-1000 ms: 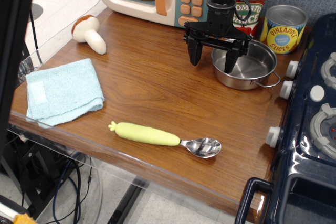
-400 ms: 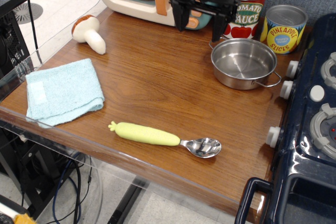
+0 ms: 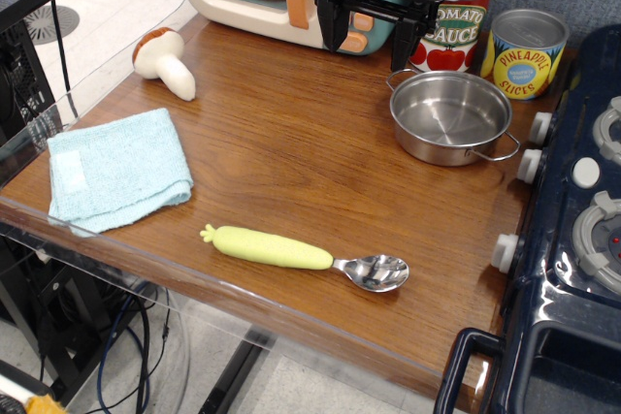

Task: Move the pot to the back right of the table.

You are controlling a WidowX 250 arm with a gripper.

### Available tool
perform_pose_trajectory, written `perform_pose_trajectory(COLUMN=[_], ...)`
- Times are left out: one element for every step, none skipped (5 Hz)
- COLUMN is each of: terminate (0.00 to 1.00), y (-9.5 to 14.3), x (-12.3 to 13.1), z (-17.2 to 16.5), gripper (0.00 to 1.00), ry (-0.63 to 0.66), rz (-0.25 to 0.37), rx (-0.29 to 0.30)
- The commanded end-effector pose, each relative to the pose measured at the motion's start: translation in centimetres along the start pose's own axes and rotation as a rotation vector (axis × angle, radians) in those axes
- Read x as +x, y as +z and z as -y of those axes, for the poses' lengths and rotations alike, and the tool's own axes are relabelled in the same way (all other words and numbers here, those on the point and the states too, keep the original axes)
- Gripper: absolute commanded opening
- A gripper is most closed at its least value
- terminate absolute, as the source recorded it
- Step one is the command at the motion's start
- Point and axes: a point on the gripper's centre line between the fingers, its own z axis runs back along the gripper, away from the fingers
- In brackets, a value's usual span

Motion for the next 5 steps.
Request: perform_pose_trajectory(terminate=[0.00, 0.00, 0.00, 0.00, 1.00], y=[3.51, 3.51, 3.51, 3.51, 3.51], x=[0.53, 0.53, 0.53, 0.53, 0.53], z=[-0.05, -0.05, -0.05, -0.05, -0.05], gripper=[1.00, 1.00, 1.00, 1.00, 1.00], ry=[0.004, 0.004, 0.004, 0.004, 0.004], rz=[0.077, 0.077, 0.077, 0.077, 0.077], rx=[0.002, 0.002, 0.002, 0.002, 0.002])
